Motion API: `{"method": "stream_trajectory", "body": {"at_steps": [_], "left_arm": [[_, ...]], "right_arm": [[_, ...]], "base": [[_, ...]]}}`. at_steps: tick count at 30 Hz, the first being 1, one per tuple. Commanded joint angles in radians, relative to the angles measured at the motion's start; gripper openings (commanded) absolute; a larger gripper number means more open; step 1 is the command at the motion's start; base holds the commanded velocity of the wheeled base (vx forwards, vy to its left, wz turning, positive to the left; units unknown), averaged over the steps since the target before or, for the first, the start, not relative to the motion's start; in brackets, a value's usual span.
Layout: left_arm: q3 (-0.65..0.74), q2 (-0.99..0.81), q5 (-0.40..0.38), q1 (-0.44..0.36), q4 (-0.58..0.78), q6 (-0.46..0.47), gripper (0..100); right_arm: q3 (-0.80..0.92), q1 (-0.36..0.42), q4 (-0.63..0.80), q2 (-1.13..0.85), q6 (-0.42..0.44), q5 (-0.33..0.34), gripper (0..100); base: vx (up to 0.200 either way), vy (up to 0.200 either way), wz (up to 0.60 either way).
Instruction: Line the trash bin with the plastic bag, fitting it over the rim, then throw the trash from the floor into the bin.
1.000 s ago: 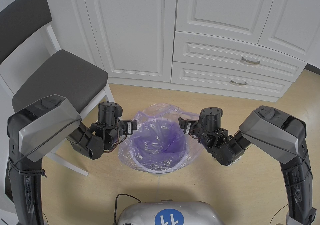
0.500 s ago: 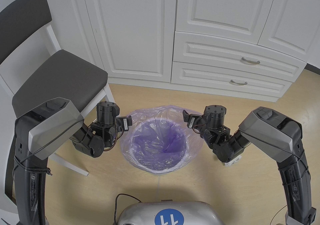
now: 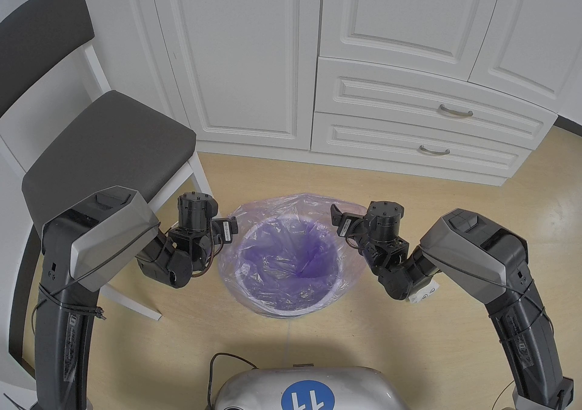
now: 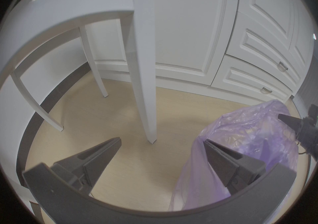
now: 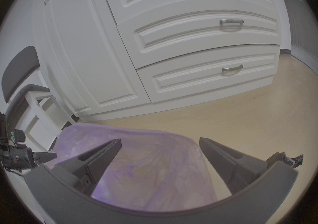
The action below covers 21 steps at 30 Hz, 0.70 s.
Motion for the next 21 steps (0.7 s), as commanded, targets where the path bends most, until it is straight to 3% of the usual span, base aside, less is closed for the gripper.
{"method": "stream_trajectory", "body": {"at_steps": [1, 21], "left_arm": [[-0.027, 0.055, 0.001, 0.014, 0.004, 0.008, 100], [-0.012, 0.076, 0.008, 0.007, 0.008, 0.044, 100]], "right_arm": [[-0.044, -0.018, 0.002, 0.059, 0.002, 0.0, 100], [-0.077, -0.052, 0.058, 0.094, 0.002, 0.004, 100]], "base": [[0.0, 0.0, 0.0], [0.0, 0.0, 0.0]]}}
